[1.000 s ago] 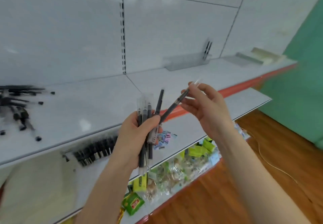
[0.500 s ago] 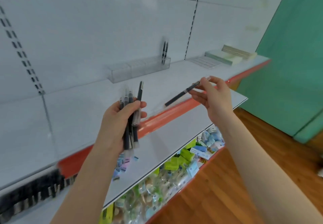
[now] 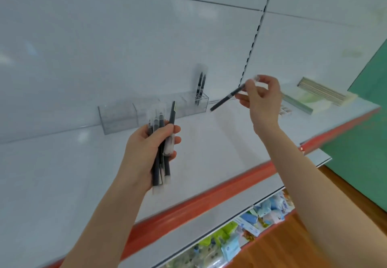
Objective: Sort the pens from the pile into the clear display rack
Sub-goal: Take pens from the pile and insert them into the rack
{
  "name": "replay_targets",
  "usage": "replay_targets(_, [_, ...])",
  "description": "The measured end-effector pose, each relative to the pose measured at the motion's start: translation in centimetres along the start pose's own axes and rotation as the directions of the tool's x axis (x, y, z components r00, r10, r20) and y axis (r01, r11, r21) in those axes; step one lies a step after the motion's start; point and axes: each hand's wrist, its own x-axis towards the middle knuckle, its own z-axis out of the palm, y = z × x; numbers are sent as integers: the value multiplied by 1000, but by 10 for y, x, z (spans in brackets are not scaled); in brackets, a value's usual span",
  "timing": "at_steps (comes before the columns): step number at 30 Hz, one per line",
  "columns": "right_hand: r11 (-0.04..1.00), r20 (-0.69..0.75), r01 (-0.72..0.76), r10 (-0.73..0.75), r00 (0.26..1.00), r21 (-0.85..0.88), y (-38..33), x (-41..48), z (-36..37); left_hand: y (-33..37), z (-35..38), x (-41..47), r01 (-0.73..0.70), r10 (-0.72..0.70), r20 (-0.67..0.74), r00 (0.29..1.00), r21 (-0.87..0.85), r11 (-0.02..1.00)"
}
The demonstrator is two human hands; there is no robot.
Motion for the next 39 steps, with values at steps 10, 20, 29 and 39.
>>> replay_targets(10, [981, 363, 179, -141, 921, -71, 38, 100, 45, -12, 54, 38, -97, 94, -250, 964, 1, 995])
replay_targets(20, [938, 662, 300, -115, 741, -173, 60, 136, 58, -25, 84, 48, -151, 131, -384, 914, -23, 988])
replay_targets(29, [896, 707, 341, -44, 706, -284, 70, 128, 65, -24, 83, 52, -148, 147, -315, 938, 20, 989])
replay_targets(39, [993, 744, 34, 65, 665, -117, 17, 80, 38, -19, 87, 46, -192, 211, -146, 967, 133, 972])
